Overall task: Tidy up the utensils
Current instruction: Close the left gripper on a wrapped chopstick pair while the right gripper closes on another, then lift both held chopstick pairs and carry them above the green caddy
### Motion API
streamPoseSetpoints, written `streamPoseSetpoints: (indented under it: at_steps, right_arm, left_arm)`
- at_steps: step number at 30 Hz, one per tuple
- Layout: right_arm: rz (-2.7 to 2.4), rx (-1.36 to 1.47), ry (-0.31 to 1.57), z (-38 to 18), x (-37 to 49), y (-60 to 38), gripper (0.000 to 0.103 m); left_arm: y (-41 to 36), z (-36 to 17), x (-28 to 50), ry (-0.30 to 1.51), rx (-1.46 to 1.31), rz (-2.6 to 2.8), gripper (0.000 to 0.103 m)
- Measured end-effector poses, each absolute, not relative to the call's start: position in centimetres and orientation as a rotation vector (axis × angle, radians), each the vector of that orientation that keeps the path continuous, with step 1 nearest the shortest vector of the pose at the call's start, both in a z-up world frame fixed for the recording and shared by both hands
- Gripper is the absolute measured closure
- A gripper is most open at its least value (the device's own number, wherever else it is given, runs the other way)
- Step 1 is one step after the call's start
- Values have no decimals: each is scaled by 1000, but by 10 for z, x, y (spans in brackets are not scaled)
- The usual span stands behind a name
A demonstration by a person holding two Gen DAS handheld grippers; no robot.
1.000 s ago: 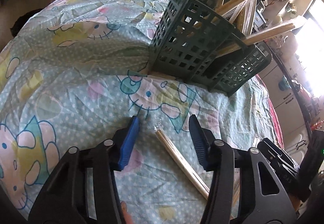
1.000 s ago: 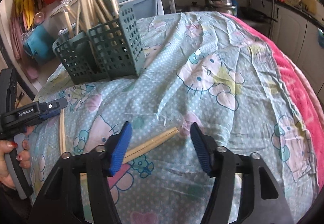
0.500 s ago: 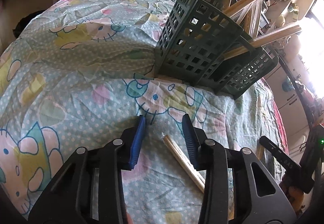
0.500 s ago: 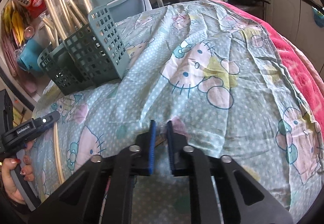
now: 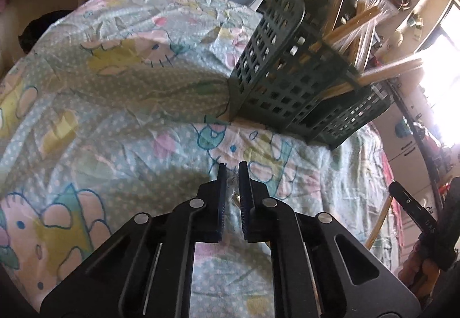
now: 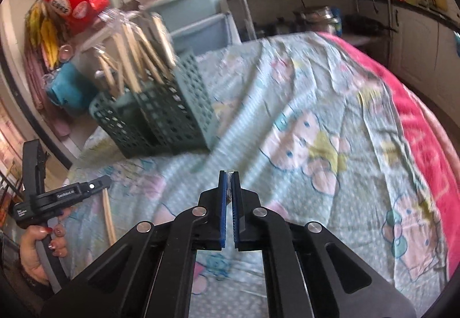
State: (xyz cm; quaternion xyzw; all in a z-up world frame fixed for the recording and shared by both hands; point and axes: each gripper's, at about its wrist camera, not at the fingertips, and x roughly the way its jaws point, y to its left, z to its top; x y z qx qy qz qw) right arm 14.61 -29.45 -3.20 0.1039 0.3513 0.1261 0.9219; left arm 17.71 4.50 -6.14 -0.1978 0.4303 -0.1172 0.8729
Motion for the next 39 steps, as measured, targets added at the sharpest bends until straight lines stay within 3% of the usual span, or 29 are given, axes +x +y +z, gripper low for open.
streamPoseSetpoints:
  at_steps: [18, 39]
  right_arm:
    - [455, 88, 514, 62, 136, -236, 100]
    - [421, 49, 309, 136, 141, -244, 100]
  left_arm:
    - [49, 50, 151, 641, -354, -327, 100]
    - [28, 126, 153, 495, -283, -401, 101]
